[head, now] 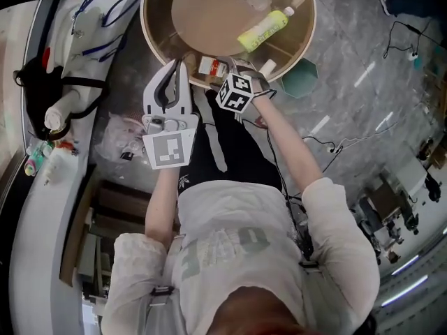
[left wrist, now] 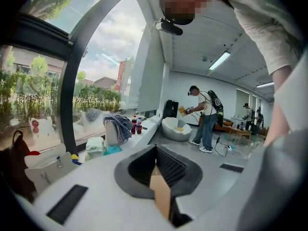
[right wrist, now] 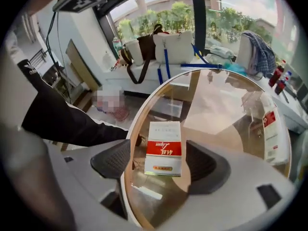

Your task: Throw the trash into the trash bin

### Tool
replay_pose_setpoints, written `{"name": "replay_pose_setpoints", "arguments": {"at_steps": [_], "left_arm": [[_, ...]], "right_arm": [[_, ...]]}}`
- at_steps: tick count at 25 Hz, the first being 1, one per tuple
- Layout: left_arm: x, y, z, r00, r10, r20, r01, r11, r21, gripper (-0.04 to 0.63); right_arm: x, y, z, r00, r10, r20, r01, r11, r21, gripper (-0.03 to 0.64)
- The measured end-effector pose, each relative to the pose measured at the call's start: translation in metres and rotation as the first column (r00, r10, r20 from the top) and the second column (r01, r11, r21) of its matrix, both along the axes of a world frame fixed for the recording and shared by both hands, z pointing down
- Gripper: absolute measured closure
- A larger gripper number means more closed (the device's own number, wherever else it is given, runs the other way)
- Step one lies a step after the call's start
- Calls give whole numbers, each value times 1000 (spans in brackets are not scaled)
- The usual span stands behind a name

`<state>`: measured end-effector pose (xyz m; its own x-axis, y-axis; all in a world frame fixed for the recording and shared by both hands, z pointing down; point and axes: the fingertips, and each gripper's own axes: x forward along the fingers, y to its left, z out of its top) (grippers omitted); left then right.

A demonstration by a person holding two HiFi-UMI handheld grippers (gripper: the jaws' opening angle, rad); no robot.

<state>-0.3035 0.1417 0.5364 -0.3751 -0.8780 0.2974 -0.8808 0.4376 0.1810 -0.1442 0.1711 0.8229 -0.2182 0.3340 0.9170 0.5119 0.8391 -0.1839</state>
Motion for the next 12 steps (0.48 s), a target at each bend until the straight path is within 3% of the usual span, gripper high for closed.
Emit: {"name": "replay_pose_setpoints", "arguments": {"at_steps": [5, 8, 10, 12], "left_arm": [[0, 8, 10, 1000, -25, -10, 25, 1000, -1, 583], [-1, 12, 10, 1000, -30, -9, 30, 1000, 2, 583], [-3, 13, 8, 999, -31, -10, 31, 1000, 2, 583], [-5, 13, 3, 1000, -29, -6, 30, 1000, 10, 583]], "right_arm": [[4, -1, 32, 997, -64, -41, 69, 987, 142, 273], [6, -4, 39, 996, -55, -74, 67, 983, 173, 275], [5, -7, 38, 993, -54, -100, 73, 979, 188, 330], [4, -11, 37, 991, -40, -129, 66, 977, 202, 331]]}}
